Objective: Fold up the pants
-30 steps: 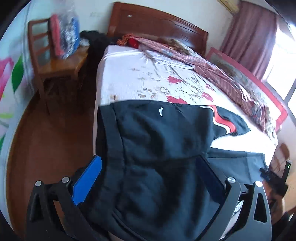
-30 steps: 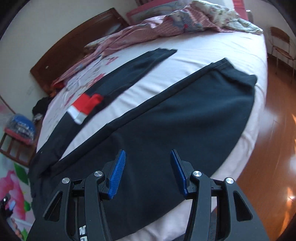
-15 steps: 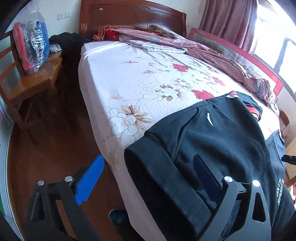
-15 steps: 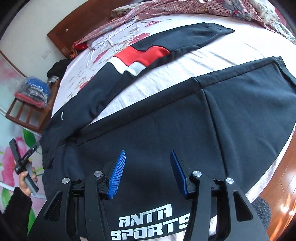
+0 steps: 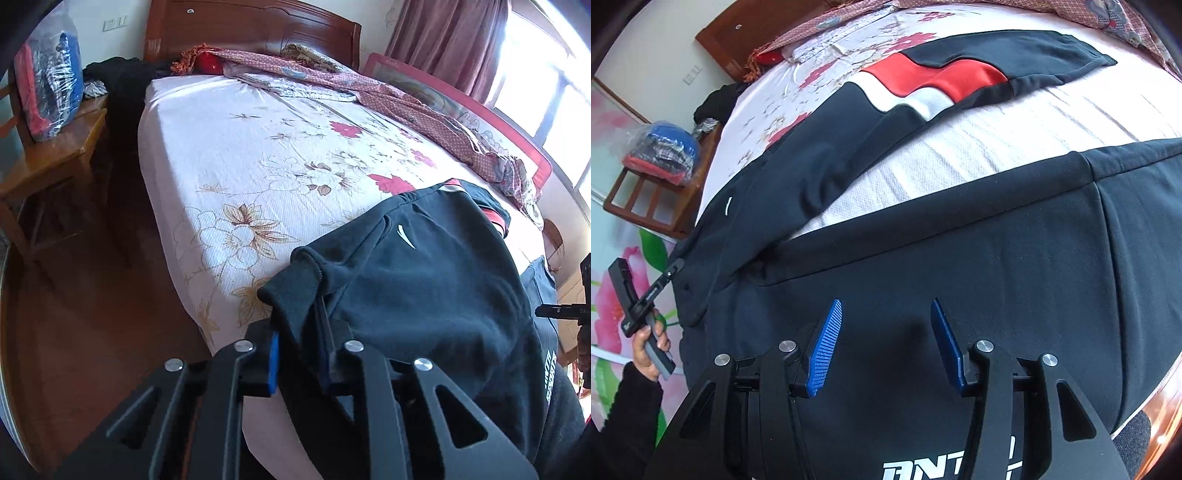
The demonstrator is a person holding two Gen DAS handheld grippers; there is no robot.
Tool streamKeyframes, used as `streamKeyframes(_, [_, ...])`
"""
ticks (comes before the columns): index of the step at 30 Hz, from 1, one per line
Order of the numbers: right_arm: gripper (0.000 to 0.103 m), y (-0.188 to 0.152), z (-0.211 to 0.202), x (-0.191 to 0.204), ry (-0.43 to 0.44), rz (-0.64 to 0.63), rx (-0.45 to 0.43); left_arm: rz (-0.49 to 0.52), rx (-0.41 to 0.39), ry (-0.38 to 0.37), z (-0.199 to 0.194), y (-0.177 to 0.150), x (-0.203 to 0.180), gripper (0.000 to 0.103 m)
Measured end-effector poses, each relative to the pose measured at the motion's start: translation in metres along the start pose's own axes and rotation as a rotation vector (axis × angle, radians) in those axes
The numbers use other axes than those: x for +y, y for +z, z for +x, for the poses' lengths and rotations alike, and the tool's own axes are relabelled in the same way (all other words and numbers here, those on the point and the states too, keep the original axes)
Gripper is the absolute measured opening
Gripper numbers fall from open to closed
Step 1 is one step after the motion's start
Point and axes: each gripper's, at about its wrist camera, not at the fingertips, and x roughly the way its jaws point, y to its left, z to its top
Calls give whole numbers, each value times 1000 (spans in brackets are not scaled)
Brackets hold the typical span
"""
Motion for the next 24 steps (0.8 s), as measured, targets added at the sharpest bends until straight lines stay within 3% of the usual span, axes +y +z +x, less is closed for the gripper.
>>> streamKeyframes(4, [50, 35, -12, 2, 41, 0, -30, -148, -141, 33, -33, 3, -7, 8])
streamKeyframes(8, [50, 103, -8, -12, 202, 197, -9, -184, -294, -20, -81, 3, -39, 8])
streamKeyframes(9, [52, 122, -2, -14, 215, 244, 2, -185, -317, -36, -90, 1, -45, 8])
streamKeyframes(10, [64, 140, 4, -15, 225, 288, 8, -180, -343, -59, -100, 0, -53, 8])
streamKeyframes(11, [69, 159, 13, -18, 238, 333, 14, -178, -362, -81, -109, -2, -58, 8])
streamKeyframes(16, [70, 230, 63, -35, 240, 580, 84, -173, -412, -207, -139, -14, -75, 8])
streamKeyframes(19, [70, 249, 83, -47, 198, 710, 71, -153, -417, -241, -148, -23, -85, 8])
streamKeyframes(21, [70, 256, 95, -50, 172, 723, 84, -142, -406, -251, -151, -28, -90, 8])
streamKeyframes(22, [68, 260, 99, -49, 141, 691, 91, -133, -400, -251, -151, -29, -92, 8])
streamKeyframes(23, [58, 264, 103, -46, 119, 633, 90, -125, -397, -251, -152, -31, -94, 8])
streamKeyframes(24, [22, 265, 104, -42, 96, 564, 87, -121, -396, -243, -153, -32, -95, 8])
